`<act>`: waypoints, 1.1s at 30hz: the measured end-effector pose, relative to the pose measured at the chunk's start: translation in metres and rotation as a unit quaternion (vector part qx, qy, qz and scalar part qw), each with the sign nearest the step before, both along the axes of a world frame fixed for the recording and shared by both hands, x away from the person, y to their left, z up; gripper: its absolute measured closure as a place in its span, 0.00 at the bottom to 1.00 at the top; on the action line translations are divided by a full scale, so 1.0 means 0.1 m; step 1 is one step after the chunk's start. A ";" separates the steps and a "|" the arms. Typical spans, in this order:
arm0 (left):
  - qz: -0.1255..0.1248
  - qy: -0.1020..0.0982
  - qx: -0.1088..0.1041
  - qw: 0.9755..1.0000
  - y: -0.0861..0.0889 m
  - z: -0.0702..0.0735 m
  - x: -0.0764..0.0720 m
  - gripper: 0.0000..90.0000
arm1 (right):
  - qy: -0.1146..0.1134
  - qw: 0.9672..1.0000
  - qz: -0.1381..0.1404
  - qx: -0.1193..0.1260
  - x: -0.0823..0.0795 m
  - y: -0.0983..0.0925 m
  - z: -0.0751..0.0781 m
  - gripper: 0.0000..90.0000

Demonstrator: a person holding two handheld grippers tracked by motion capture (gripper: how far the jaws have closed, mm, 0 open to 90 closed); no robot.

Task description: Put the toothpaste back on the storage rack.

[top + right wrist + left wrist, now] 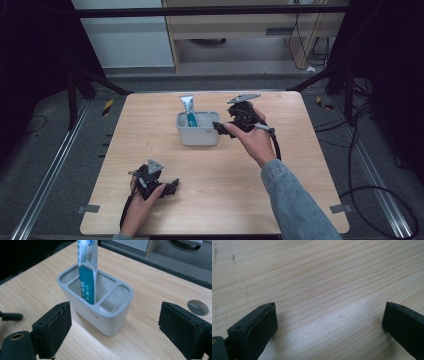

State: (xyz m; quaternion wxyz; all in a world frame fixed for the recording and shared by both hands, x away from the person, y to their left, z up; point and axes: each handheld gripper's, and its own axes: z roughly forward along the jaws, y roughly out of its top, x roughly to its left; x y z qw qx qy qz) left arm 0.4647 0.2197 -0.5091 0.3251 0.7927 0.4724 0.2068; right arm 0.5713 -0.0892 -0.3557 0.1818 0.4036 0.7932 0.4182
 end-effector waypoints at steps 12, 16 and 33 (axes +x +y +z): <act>0.000 0.001 0.000 1.000 0.00 0.00 0.00 0.00 | -0.003 1.000 -0.019 0.002 -0.22 -0.45 -0.10 0.10; 0.000 0.001 0.000 1.000 0.00 0.00 0.00 0.00 | -0.002 1.000 -0.029 -0.004 -0.25 -0.59 -0.18 0.12; 0.001 0.001 0.000 1.000 0.00 0.00 0.00 0.00 | 0.021 0.997 -0.064 -0.029 -0.39 -1.09 -0.58 0.13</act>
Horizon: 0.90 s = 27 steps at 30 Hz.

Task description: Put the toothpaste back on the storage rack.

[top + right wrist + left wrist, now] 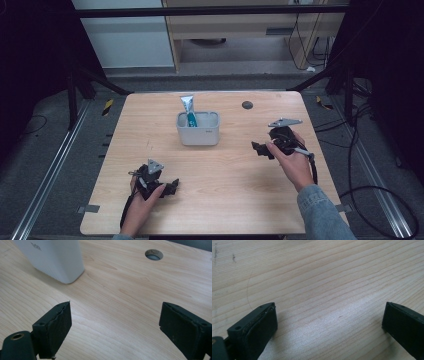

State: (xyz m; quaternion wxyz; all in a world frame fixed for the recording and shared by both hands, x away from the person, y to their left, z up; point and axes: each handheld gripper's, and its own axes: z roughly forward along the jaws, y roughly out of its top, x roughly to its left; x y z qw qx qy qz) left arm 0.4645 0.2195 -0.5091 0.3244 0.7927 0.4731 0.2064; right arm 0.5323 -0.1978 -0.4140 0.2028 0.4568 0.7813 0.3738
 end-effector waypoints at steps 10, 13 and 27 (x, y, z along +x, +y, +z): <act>0.000 0.000 0.000 1.000 0.00 0.00 0.00 0.00 | 0.024 1.000 -0.014 -0.010 -0.07 -0.13 -0.29 0.13; 0.000 -0.001 0.001 1.000 0.00 0.00 0.00 0.00 | 0.032 0.999 -0.020 -0.010 -0.09 -0.16 -0.38 0.13; -0.001 -0.001 0.000 1.000 -0.01 0.00 0.00 0.00 | 0.059 0.997 -0.045 -0.010 -0.15 -0.28 -0.72 0.12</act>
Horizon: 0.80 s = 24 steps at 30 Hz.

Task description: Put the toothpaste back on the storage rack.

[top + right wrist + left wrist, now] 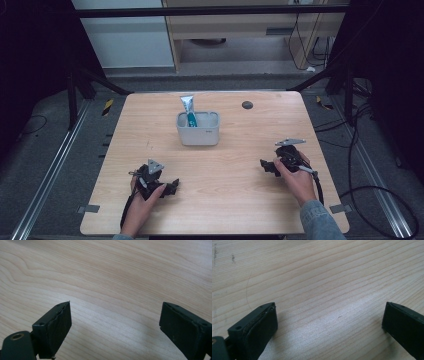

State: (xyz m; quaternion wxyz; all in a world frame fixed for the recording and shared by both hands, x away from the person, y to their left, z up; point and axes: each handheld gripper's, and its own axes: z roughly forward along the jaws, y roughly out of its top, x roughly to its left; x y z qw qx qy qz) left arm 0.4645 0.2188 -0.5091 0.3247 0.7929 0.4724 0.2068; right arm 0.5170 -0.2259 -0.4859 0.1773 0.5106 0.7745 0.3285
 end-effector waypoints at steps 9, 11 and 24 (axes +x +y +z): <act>0.001 0.000 0.000 1.000 0.00 0.00 0.00 0.00 | 0.005 0.999 -0.033 -0.001 0.00 -0.12 -0.14 0.12; 0.001 0.001 0.000 1.000 0.00 0.00 0.00 0.00 | 0.005 0.999 -0.038 0.000 0.00 -0.13 -0.16 0.11; 0.001 0.001 0.001 1.000 -0.01 0.00 0.00 0.00 | -0.026 0.998 -0.055 -0.017 0.01 -0.06 -0.23 0.06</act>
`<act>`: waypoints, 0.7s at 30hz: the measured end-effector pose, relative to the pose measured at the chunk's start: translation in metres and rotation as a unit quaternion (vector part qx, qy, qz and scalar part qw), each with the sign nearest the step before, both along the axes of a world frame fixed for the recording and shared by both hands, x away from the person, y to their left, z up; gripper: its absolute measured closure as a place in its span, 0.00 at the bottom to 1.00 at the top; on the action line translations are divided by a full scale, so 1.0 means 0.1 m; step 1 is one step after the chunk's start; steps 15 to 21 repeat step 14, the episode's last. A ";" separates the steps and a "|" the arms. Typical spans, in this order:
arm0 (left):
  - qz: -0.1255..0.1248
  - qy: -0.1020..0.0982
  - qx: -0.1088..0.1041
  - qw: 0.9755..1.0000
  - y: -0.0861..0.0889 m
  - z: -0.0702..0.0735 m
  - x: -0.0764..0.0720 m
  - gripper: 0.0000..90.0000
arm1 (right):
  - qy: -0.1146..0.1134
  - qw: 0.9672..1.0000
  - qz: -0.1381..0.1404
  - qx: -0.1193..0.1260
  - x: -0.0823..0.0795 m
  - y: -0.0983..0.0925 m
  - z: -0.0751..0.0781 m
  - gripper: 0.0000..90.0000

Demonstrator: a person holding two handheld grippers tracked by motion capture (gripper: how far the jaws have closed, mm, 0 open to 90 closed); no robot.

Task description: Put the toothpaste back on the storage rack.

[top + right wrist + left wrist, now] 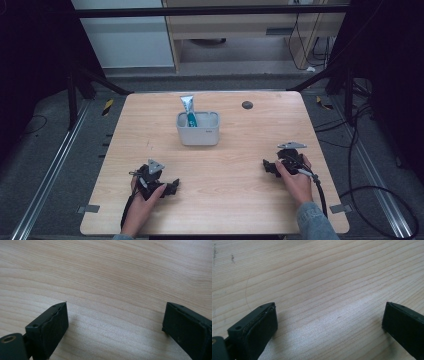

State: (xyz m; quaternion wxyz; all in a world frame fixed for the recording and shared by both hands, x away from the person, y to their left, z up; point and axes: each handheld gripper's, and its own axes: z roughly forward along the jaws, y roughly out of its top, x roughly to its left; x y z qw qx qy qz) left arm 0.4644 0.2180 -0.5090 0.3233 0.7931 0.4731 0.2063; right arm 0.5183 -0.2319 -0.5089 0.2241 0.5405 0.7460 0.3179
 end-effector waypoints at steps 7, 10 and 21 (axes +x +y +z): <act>0.000 0.000 0.000 1.000 0.00 0.00 0.00 0.00 | -0.010 1.000 -0.026 -0.004 -0.02 0.05 -0.03 0.02; 0.000 0.000 0.001 1.000 0.00 0.00 0.00 0.00 | -0.006 0.999 -0.038 -0.003 -0.02 0.05 -0.03 0.00; 0.001 -0.001 -0.001 1.000 -0.01 0.00 0.00 0.00 | -0.006 0.999 -0.041 -0.003 -0.02 0.04 -0.03 0.00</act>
